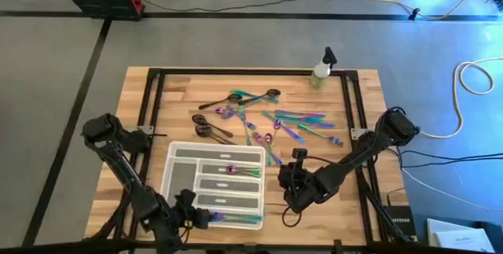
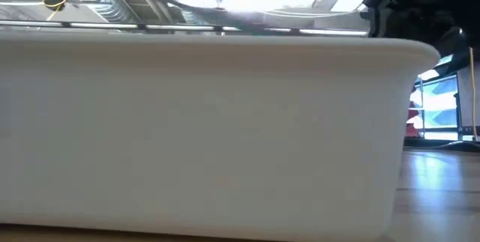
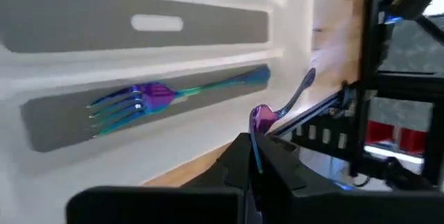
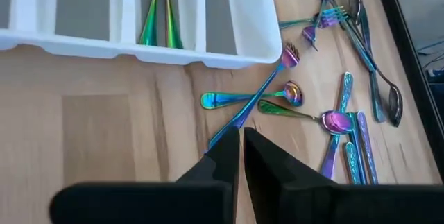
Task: Sort silverware
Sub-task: Put the blue fork into the white silverware tray
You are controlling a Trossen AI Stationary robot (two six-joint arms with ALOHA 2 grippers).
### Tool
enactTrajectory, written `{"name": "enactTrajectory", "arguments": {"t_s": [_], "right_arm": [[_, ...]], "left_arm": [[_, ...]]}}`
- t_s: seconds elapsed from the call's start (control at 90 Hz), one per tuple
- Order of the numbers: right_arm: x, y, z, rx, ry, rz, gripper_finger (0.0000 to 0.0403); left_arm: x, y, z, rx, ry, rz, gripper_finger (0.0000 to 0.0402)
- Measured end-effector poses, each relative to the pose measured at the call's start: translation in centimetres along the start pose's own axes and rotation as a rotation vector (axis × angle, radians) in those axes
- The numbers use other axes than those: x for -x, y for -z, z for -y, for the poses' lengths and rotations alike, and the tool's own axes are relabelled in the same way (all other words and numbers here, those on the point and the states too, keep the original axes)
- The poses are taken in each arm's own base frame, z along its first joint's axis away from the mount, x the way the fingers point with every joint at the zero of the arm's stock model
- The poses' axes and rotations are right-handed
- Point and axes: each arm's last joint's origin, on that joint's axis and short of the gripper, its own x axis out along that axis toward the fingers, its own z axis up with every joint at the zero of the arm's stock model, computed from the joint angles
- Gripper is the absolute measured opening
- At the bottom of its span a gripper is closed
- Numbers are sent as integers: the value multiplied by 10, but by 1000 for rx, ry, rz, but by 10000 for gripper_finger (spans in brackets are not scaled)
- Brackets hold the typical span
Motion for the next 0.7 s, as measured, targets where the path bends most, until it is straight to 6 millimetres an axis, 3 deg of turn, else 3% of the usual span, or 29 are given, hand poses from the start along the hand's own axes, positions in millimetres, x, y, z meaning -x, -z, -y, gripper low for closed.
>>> {"name": "enactTrajectory", "arguments": {"t_s": [0.7], "right_arm": [[0,0,0,-49,-9,-3,5]], "left_arm": [[4,4,-5,-15,-30,-35,0]]}}
